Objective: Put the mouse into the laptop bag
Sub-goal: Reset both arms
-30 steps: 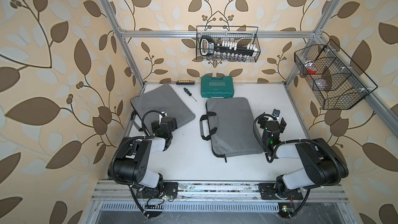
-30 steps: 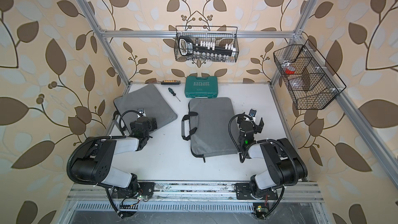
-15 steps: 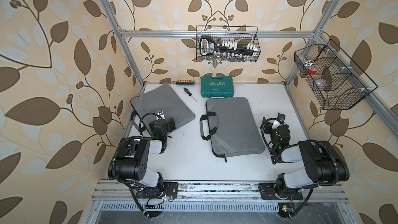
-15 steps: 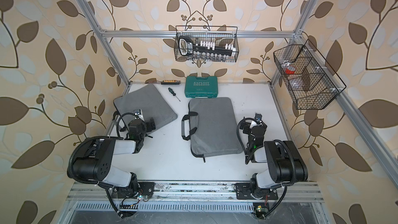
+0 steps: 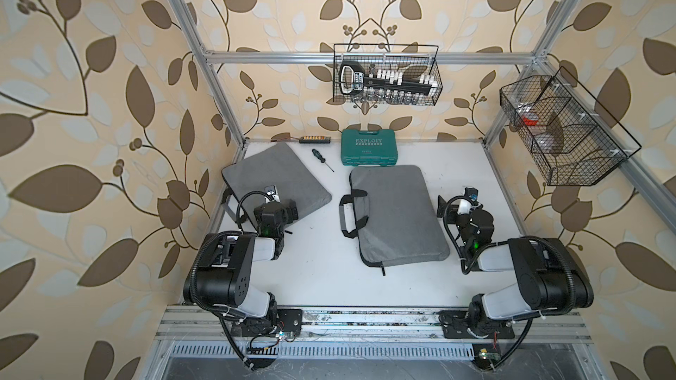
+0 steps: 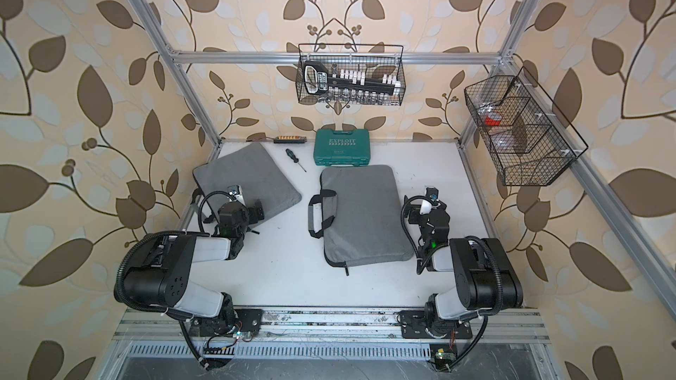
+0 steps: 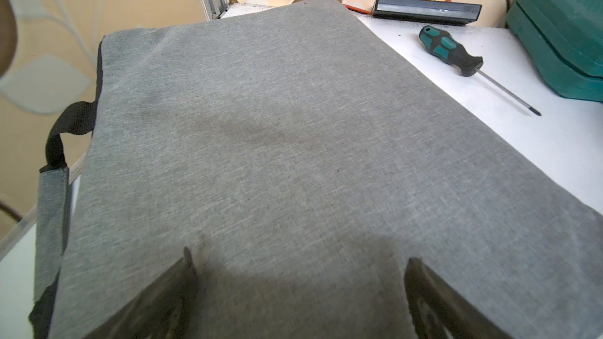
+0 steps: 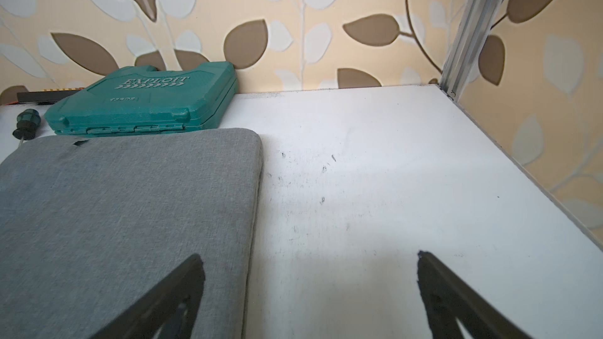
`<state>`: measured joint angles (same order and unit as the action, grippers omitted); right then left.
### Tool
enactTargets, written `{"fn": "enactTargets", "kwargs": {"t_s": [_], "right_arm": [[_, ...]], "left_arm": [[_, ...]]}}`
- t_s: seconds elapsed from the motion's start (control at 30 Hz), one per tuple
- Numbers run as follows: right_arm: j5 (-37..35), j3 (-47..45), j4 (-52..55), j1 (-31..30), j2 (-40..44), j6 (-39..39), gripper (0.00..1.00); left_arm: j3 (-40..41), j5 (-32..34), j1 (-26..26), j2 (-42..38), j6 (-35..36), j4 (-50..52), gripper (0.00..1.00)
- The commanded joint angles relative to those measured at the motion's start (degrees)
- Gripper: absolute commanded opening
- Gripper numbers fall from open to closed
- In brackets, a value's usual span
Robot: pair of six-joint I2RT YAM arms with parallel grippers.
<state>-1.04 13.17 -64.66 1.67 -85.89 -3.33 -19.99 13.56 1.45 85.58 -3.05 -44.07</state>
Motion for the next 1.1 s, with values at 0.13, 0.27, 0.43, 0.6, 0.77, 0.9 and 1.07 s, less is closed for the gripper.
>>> {"fn": "enactTargets", "kwargs": {"t_s": [0.13, 0.27, 0.43, 0.6, 0.77, 0.9, 1.07], "right_arm": [[-0.83, -8.18, -18.25, 0.04, -0.93, 0.12, 1.0], [3.82, 0.41, -1.45, 1.0, -0.8, 0.58, 1.0], [3.01, 0.37, 0.15, 0.93, 0.23, 0.4, 1.0], [2.87, 0.45, 0.16, 0.95, 0.19, 0.52, 1.0], [3.04, 0.85, 0.76, 0.88, -0.06, 0.42, 1.0], [3.3, 1.25, 0.96, 1.13, -0.42, 0.21, 1.0], [2.76, 0.32, 0.18, 0.8, 0.24, 0.52, 1.0]], "left_arm": [[-1.36, -1.48, 0.32, -0.16, -0.55, 0.72, 0.99], [-1.37, -1.52, 0.3, -0.15, -0.56, 0.87, 0.99], [-1.49, -1.51, 0.3, -0.1, -0.55, 0.99, 0.99], [-1.56, -1.51, 0.33, -0.02, -0.55, 1.01, 0.99], [-1.63, -1.52, 0.3, 0.03, -0.55, 1.1, 0.99], [-1.63, -1.52, 0.3, 0.02, -0.55, 1.01, 0.99], [-1.63, -1.52, 0.32, 0.07, -0.55, 1.09, 0.99]]}}
